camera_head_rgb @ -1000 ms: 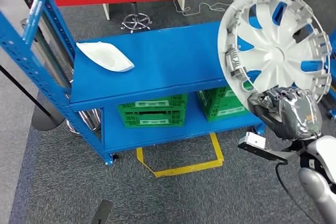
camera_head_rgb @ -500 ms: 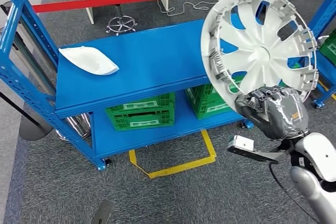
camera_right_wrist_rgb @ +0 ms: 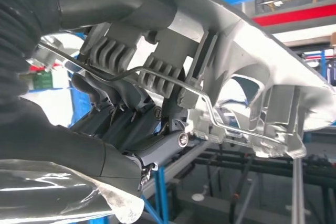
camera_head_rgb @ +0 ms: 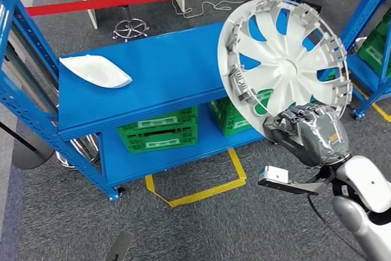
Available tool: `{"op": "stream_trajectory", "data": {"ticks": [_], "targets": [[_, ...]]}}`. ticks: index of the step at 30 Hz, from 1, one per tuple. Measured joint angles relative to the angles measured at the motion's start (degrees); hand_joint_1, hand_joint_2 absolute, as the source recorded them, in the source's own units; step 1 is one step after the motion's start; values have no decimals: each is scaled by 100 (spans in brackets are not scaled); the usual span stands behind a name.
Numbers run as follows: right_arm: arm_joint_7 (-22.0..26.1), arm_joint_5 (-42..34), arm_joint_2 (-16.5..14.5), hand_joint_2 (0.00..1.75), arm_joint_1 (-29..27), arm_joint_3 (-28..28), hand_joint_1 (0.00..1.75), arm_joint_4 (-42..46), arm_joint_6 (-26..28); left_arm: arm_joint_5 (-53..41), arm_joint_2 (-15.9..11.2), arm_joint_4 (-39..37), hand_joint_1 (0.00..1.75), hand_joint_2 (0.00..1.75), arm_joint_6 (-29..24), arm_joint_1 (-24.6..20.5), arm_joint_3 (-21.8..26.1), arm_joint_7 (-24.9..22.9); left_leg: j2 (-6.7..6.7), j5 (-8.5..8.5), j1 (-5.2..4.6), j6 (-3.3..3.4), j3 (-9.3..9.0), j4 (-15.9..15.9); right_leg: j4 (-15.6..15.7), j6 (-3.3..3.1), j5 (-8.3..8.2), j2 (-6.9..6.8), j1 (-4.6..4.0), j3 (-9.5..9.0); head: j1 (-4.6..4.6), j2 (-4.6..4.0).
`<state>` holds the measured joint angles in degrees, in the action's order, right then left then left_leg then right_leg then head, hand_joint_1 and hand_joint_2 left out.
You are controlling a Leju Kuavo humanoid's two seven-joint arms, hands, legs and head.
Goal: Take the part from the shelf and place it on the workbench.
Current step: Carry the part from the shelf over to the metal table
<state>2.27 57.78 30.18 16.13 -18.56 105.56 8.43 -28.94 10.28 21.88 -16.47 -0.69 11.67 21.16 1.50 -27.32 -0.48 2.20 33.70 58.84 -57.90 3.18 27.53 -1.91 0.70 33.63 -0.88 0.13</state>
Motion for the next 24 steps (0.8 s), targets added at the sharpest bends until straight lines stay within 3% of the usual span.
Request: {"op": "stream_trajectory", "data": {"ticks": [2,4,7,8,9,10,13,14,16,19,20,22,24], "targets": [[0,1,0,175,5,-17,175,1,-2,0,-2,0,0,175,0,4,0,0,38,-4,-6,-46,13,14,6,-62,-21,49,4,5,9,0],[-2,0,0,175,14,-19,175,1,-2,0,-2,0,0,175,0,-5,0,0,-3,-148,4,-105,72,179,27,-136,-45,89,28,5,19,0],[-7,0,0,175,29,-32,175,1,-4,0,-4,0,0,175,-1,-1,0,0,-89,-675,28,-174,473,1173,37,-211,-59,158,38,8,30,0],[-7,-1,0,175,28,-43,175,1,-5,0,-6,0,0,175,-1,7,0,0,-92,-782,32,-182,600,1489,35,-214,-61,191,37,10,29,0],[-6,-4,0,175,29,-52,175,1,-8,0,-8,0,0,175,-1,13,0,0,-93,-782,34,-182,652,1629,32,-215,-63,228,36,12,30,0],[-5,-8,0,175,31,-59,175,1,-12,0,-8,0,0,175,-1,15,0,0,-97,-672,34,-173,605,1548,28,-215,-64,266,36,11,31,0],[-6,-38,1,175,49,-64,175,1,-24,0,-13,-1,0,175,-3,12,0,0,-258,-123,39,-101,125,499,9,-198,-71,376,30,19,27,0],[-8,-53,1,175,58,-64,175,1,-29,0,-15,-1,0,175,-6,10,0,0,-331,-46,39,-81,12,230,-1,-176,-82,408,31,46,29,0],[-17,-85,8,175,65,-63,175,1,-38,1,-18,-2,0,175,-11,10,1,0,-396,-50,31,-59,-40,53,-4,-108,-118,467,39,109,27,0],[-33,-118,63,175,60,-48,175,1,-41,2,-14,-2,0,175,-15,6,4,0,-292,-3,59,17,-49,-39,-84,-19,-53,450,49,206,9,0],[-37,-127,86,175,62,-38,175,1,-40,1,-9,-2,0,175,-16,3,4,0,-254,16,75,46,-55,-68,-286,3,73,393,45,308,-9,0],[-41,-146,115,175,56,-21,175,1,-40,1,-3,-2,0,175,-16,5,5,0,-183,23,73,69,-52,-74,-988,41,426,275,45,634,-36,0],[-44,-163,133,175,28,-10,175,1,-40,0,-1,-2,0,175,-16,10,7,0,-105,19,69,72,-49,-70,-1537,69,586,241,47,879,-35,0]]}}
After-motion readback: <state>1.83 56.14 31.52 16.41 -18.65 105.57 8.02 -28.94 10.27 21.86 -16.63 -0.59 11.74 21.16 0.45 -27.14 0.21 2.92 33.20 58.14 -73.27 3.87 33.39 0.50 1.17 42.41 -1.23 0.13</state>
